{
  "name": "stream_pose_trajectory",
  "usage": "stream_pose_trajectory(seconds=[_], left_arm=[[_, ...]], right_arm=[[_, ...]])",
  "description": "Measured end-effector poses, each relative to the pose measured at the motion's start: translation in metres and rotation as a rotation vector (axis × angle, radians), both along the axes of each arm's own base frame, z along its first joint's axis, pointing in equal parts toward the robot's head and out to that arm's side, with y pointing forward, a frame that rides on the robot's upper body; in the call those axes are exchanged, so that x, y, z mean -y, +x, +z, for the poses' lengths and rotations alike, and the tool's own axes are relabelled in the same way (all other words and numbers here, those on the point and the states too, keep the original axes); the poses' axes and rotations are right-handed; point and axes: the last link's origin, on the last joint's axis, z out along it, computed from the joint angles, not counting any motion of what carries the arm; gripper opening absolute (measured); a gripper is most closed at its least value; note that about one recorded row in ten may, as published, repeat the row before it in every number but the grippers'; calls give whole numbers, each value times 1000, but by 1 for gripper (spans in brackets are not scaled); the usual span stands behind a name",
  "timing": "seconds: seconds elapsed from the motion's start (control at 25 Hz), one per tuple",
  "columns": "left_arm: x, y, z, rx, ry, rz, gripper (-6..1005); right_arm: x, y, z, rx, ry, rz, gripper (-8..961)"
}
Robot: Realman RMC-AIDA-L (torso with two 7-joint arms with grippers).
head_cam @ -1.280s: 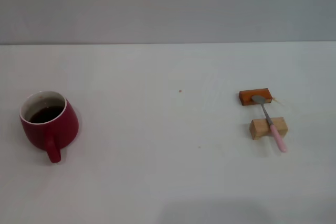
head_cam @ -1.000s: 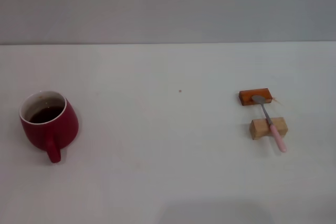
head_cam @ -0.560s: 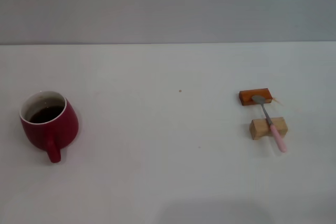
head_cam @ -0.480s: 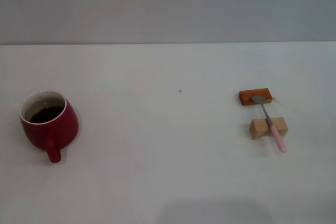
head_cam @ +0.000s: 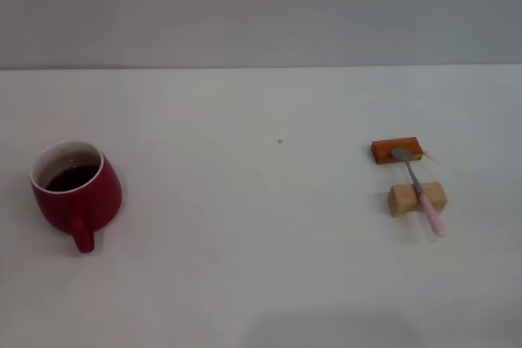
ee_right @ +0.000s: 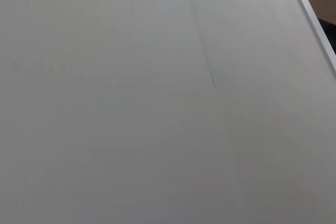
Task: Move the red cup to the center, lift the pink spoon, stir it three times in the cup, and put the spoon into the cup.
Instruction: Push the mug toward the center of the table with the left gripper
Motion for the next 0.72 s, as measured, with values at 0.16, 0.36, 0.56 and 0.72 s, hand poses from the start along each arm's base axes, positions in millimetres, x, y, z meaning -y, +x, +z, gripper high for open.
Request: stream_pose_trajectory(seconds=[0.16, 0.36, 0.56, 0.72], left_arm=[[-2, 1, -9, -106, -78, 15, 23], [-6, 6, -22, -195, -181, -15, -1], [-10, 15, -36, -249, -274, -62, -1], [-15, 19, -43, -259, -311, -77, 1]], right_arm=[[0, 0, 0, 0, 0, 0, 665], [0, -1, 0, 4, 5, 5, 665], [1, -1, 0, 5, 6, 7, 666], [-1, -2, 2, 8, 7, 11, 666]])
